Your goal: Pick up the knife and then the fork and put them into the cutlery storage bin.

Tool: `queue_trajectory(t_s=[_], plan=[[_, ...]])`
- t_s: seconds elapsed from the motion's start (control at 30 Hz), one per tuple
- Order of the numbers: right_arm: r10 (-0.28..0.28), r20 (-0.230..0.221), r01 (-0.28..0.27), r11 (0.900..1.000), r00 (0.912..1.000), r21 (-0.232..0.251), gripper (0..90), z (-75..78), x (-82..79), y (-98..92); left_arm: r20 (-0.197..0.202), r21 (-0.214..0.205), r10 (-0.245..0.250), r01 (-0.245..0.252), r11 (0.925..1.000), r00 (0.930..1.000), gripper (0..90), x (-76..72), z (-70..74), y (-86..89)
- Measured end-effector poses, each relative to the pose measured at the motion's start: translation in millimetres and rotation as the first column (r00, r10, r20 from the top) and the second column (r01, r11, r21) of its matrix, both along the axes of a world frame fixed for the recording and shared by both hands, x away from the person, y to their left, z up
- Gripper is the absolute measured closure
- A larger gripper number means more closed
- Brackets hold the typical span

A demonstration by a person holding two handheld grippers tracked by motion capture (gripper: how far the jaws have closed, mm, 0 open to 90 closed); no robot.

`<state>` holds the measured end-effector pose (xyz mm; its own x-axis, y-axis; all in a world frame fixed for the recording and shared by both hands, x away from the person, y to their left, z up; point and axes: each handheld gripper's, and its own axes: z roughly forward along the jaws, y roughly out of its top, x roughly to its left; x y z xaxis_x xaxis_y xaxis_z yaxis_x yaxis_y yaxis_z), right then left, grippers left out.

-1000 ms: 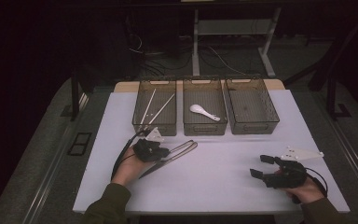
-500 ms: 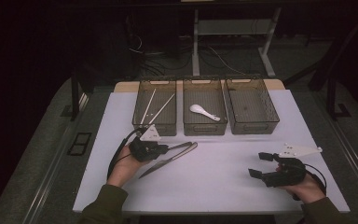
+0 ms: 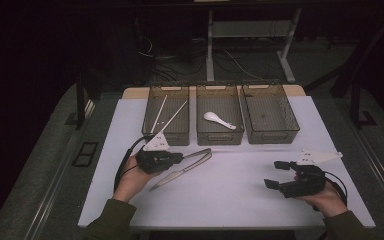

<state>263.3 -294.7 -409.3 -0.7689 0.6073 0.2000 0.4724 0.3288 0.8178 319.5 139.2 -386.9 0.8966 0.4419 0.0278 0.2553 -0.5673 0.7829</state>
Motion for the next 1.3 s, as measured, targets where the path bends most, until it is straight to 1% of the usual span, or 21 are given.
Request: queue_trajectory(t_s=[0.07, 0.2, 0.3, 0.33, 0.4, 0.47, 0.5, 0.57, 0.67, 0.7, 0.77, 0.87, 0.97, 1.0, 1.07, 1.1, 1.17, 1.23, 1.27, 1.3], plan=[[0.015, 0.006, -0.015, 0.9998, 0.9999, -0.011, 20.0, 1.8, 1.7, 1.9, -0.003, -0.007, -0.016, 0.016, 0.9999, 0.9999, 84.6, -2.1, 1.8, -2.5], [0.037, 0.010, -0.037, 0.9992, 0.9993, -0.014, 20.3, 5.6, 4.5, 7.5, -0.013, -0.031, -0.059, 0.058, 0.9978, 0.9982, 84.7, -7.4, 4.0, -12.2], [0.058, 0.009, -0.058, 0.9982, 0.9983, -0.018, 20.5, 7.9, 7.3, 11.3, -0.015, -0.046, -0.099, 0.099, 0.9941, 0.9949, 84.6, -11.8, 4.8, -22.4], [0.064, 0.007, -0.064, 0.9978, 0.9979, -0.019, 20.7, 8.5, 8.2, 12.4, -0.018, -0.053, -0.121, 0.120, 0.9913, 0.9925, 84.6, -13.9, 4.9, -27.1], [0.085, 0.000, -0.085, 0.9962, 0.9963, -0.015, 22.9, 9.6, 9.2, 14.1, -0.021, -0.059, -0.147, 0.146, 0.9876, 0.9889, 84.6, -16.8, 5.1, -34.1], [0.100, -0.002, -0.100, 0.9949, 0.9950, -0.010, 22.9, 10.4, 9.4, 15.4, -0.025, -0.066, -0.183, 0.181, 0.9812, 0.9827, 84.6, -20.2, 5.1, -43.4], [0.112, -0.002, -0.112, 0.9937, 0.9937, -0.009, 22.9, 11.0, 9.2, 16.2, -0.027, -0.066, -0.194, 0.192, 0.9792, 0.9807, 84.6, -21.6, 5.0, -46.7], [0.127, 0.001, -0.127, 0.9919, 0.9919, -0.008, 22.9, 11.9, 8.8, 17.9, -0.028, -0.063, -0.225, 0.223, 0.9727, 0.9739, 84.6, -25.4, 4.3, -55.6], [0.158, -0.001, -0.158, 0.9874, 0.9875, -0.010, 23.0, 13.9, 8.6, 22.9, -0.031, -0.054, -0.271, 0.269, 0.9615, 0.9620, 84.6, -31.4, 3.3, -68.4], [0.170, -0.003, -0.170, 0.9853, 0.9854, -0.010, 23.5, 14.5, 8.7, 25.2, -0.028, -0.053, -0.288, 0.287, 0.9566, 0.9571, 84.6, -34.3, 2.8, -73.3], [0.201, -0.005, -0.201, 0.9794, 0.9795, -0.013, 23.6, 15.7, 9.5, 32.0, -0.026, -0.043, -0.316, 0.315, 0.9483, 0.9485, 84.6, -38.4, 2.8, -79.9], [0.236, -0.006, -0.236, 0.9716, 0.9717, -0.016, 23.7, 18.1, 10.4, 42.8, -0.024, -0.043, -0.348, 0.346, 0.9371, 0.9373, 84.6, -43.2, 2.9, -87.0], [0.287, -0.011, -0.287, 0.9573, 0.9578, -0.030, 24.4, 18.8, 11.8, 55.8, -0.022, -0.030, -0.376, 0.376, 0.9263, 0.9262, 84.6, -46.3, 2.8, -91.9], [0.306, -0.016, -0.306, 0.9511, 0.9519, -0.039, 25.2, 18.4, 12.3, 61.3, -0.025, -0.041, -0.374, 0.373, 0.9271, 0.9272, 84.6, -47.4, 2.0, -93.0], [0.338, -0.026, -0.339, 0.9397, 0.9409, -0.048, 27.4, 17.4, 13.2, 68.3, -0.029, -0.035, -0.382, 0.381, 0.9238, 0.9236, 84.6, -48.0, 1.5, -93.9], [0.351, -0.029, -0.352, 0.9347, 0.9360, -0.050, 29.7, 16.5, 13.5, 72.4, -0.027, -0.032, -0.384, 0.383, 0.9233, 0.9231, 84.6, -48.1, 1.4, -93.9], [0.384, -0.044, -0.386, 0.9205, 0.9224, -0.061, 32.5, 14.9, 14.1, 79.8, -0.025, -0.034, -0.384, 0.383, 0.9230, 0.9229, 84.6, -48.3, 1.4, -93.3], [0.404, -0.060, -0.408, 0.9101, 0.9129, -0.075, 35.7, 13.1, 13.8, 86.4, -0.026, -0.038, -0.384, 0.383, 0.9229, 0.9228, 84.6, -48.6, 1.8, -92.1], [0.420, -0.060, -0.423, 0.9026, 0.9058, -0.079, 37.4, 11.8, 14.3, 89.0, -0.022, -0.036, -0.387, 0.386, 0.9219, 0.9220, 84.6, -48.4, 2.0, -91.7], [0.427, -0.060, -0.431, 0.8981, 0.9023, -0.089, 39.6, 11.0, 14.9, 91.1, -0.022, -0.037, -0.387, 0.386, 0.9216, 0.9217, 84.6, -48.5, 2.1, -91.3]])
